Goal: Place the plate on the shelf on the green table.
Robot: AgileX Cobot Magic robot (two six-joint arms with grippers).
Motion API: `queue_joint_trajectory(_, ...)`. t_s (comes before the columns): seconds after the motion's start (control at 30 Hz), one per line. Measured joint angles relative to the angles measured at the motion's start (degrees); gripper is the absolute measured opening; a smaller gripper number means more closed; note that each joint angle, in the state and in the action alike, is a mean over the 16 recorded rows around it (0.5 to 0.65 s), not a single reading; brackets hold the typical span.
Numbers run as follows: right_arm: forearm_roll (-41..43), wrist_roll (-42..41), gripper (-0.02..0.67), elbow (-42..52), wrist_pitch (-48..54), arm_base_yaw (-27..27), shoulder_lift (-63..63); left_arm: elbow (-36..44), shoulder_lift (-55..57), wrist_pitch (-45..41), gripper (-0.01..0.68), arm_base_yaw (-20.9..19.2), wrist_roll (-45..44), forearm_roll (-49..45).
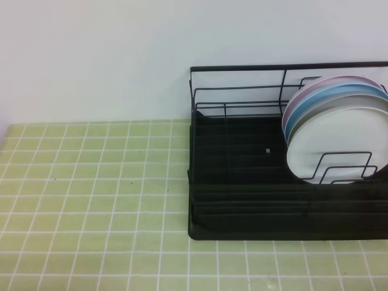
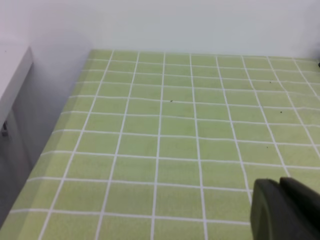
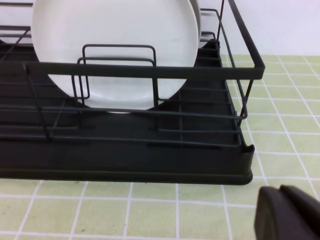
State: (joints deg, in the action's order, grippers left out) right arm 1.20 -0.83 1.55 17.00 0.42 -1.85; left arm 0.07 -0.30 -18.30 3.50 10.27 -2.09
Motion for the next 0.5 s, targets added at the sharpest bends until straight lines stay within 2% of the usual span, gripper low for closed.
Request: queue_joint_trajectory(0.5, 0.0, 0.0, -0.004, 0.0, 0.0, 0.0, 0.0, 0.0, 0.0, 0.0, -0.002, 0.0, 0.0, 0.0)
